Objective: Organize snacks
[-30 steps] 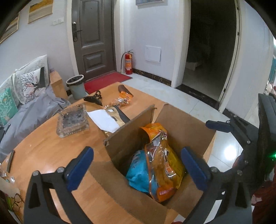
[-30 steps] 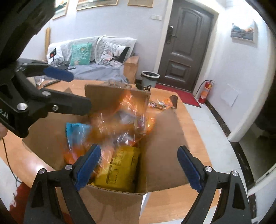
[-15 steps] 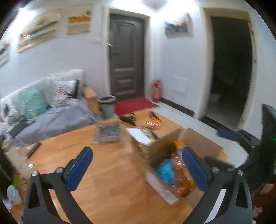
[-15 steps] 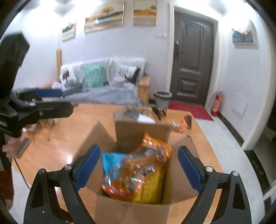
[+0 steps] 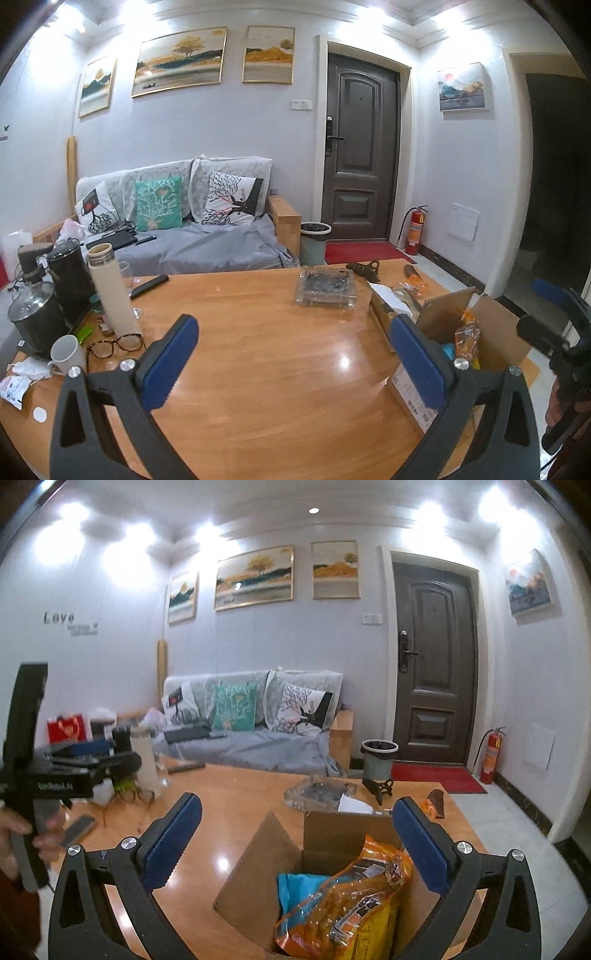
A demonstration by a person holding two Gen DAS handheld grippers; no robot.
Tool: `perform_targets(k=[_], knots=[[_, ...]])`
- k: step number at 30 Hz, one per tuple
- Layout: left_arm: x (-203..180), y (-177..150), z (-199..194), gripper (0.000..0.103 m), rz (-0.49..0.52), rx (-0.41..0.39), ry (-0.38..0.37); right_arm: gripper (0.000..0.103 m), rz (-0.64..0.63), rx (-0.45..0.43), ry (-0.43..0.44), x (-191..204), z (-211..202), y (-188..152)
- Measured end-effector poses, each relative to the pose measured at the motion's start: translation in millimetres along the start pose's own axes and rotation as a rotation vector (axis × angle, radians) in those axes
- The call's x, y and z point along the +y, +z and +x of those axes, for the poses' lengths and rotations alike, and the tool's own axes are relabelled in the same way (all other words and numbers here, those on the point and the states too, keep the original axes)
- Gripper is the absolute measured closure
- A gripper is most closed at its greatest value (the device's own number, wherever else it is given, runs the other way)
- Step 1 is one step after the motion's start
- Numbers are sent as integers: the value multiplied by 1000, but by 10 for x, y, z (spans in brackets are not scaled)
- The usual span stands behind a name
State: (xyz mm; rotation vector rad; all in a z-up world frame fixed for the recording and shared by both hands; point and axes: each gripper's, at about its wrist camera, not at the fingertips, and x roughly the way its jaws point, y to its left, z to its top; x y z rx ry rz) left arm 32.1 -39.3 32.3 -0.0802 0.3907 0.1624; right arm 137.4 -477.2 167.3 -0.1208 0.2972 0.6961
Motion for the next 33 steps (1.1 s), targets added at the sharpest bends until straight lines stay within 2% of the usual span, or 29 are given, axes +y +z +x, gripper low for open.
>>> perform_targets(k=[8,33], knots=[[-33,-18,55,1,8,1,-9,0,10,30,11,81,93,-72],[-160,22,88,1,27,-14,-35,0,23,32,-7,43,86,-136]])
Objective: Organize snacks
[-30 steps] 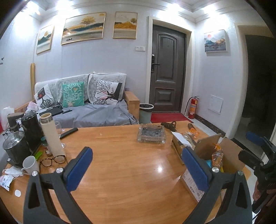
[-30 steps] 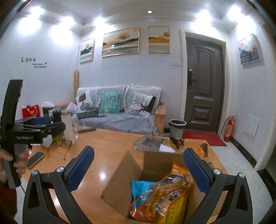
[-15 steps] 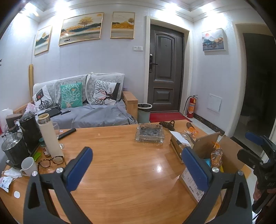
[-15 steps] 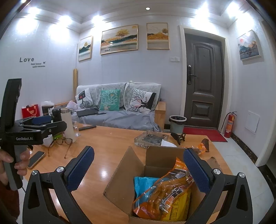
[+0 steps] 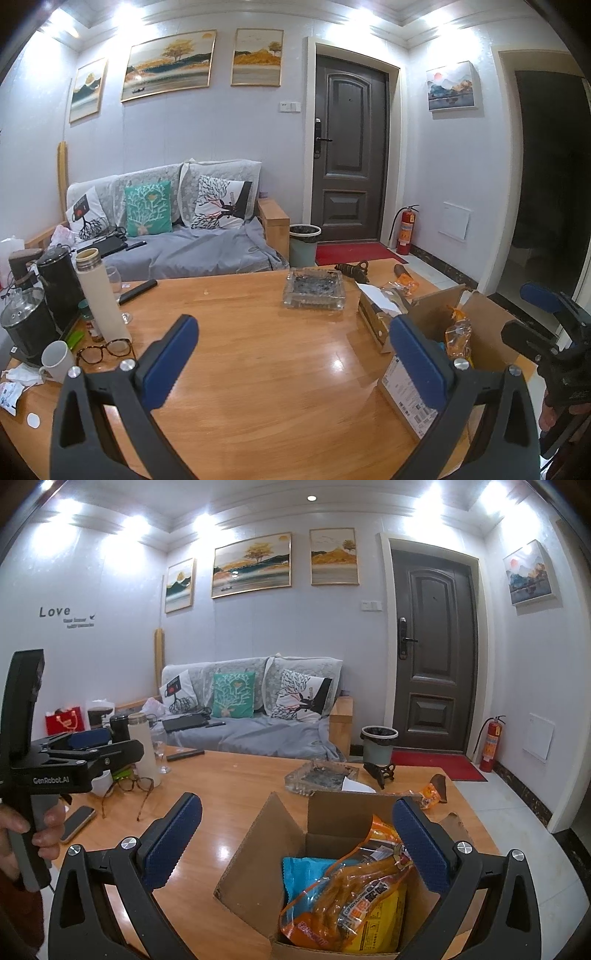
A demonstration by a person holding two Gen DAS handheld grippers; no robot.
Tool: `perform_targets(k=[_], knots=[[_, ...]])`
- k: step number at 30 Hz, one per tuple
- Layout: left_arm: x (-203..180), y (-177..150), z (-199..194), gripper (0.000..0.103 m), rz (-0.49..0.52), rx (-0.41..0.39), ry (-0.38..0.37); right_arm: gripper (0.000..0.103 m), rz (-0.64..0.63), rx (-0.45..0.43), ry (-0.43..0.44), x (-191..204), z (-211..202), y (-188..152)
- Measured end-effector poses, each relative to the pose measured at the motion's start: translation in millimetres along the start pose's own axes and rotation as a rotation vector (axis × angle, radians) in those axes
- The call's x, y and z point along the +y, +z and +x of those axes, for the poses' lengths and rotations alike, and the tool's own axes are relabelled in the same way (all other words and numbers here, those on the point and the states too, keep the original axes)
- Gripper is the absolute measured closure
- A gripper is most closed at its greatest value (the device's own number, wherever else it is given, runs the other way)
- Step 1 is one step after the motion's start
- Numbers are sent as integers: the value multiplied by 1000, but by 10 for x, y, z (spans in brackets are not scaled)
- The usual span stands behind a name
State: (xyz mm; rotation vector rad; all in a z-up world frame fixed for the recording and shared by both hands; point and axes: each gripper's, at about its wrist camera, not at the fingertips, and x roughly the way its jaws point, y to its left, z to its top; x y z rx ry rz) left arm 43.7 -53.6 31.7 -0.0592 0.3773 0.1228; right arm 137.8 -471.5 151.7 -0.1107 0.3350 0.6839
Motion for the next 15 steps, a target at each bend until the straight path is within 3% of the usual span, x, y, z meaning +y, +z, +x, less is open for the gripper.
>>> perform_targets(k=[15], knots=[[-42,8,29,1,11,0,-12,0,22,1,-12,-22,-39,-35]])
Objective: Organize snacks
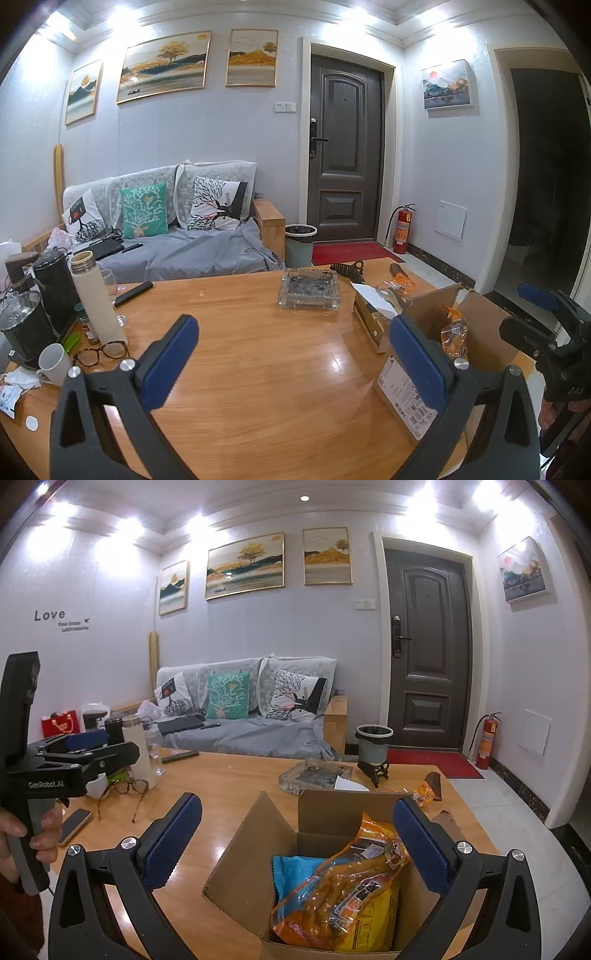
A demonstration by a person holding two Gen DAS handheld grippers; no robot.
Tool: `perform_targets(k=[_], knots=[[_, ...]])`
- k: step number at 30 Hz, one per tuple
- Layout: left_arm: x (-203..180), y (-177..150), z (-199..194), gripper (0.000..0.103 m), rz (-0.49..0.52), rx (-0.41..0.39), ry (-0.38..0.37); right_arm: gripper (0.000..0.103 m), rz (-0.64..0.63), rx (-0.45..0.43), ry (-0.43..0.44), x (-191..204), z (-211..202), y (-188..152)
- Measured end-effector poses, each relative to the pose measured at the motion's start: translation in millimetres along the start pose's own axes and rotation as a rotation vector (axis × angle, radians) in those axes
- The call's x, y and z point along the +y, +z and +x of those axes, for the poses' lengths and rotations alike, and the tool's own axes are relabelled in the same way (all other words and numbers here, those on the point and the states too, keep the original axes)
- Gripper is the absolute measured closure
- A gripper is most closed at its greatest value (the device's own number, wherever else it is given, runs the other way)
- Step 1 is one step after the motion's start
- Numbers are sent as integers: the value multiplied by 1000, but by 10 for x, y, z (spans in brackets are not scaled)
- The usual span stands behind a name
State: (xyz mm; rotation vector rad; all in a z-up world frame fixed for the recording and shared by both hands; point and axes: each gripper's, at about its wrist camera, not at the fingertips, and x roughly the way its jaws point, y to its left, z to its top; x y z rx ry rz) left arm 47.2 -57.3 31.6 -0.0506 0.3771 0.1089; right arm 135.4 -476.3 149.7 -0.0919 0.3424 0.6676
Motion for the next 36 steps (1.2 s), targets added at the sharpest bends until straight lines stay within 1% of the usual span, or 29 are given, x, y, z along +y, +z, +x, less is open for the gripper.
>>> perform_targets(k=[16,36], knots=[[-14,-17,44,1,5,-1,-5,0,-1,0,-3,-15,-7,11],[25,-26,-1,1,6,-12,-4,0,6,1,-1,-21,-29,18]])
